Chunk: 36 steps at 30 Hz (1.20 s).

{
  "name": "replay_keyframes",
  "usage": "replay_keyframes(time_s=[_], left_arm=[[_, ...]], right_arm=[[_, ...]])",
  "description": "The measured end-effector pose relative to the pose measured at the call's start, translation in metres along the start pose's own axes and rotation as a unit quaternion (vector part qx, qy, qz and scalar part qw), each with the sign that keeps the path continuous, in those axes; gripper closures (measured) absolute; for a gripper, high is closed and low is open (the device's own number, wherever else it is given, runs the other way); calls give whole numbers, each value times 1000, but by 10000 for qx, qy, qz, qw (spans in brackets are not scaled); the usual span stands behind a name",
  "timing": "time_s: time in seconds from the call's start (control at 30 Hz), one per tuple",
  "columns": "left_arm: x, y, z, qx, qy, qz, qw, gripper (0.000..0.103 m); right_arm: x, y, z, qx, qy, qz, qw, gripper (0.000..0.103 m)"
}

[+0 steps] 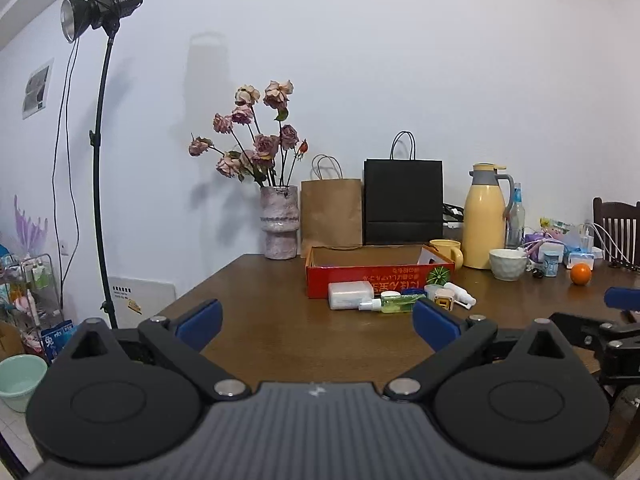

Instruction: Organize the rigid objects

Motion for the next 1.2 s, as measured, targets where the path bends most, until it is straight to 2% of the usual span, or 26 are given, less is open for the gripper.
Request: replay_keyframes(time_s=[0.8,0.93,1.2], left_arm=[[5,-8,8,-53,-261,-155,9995,0],[26,-11,16,84,-274,-145,9995,0],[99,-22,30,-89,-415,-699,9966,0]], right_arm=[[4,0,2,16,-41,-51,10000,0],[20,-1,16,28,-161,-118,9998,0],[80,-4,66,343,-400,-396,9978,0]])
Point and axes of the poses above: each gripper's, at about its wrist camera, not at the fingertips, and x roughly the way its jaws point, z to its right, y to its top, the point moved 10 cm from there along x, roughly the way its jaws point, and after that the axes turned 8 degrees about y, right-handed, at the moved point
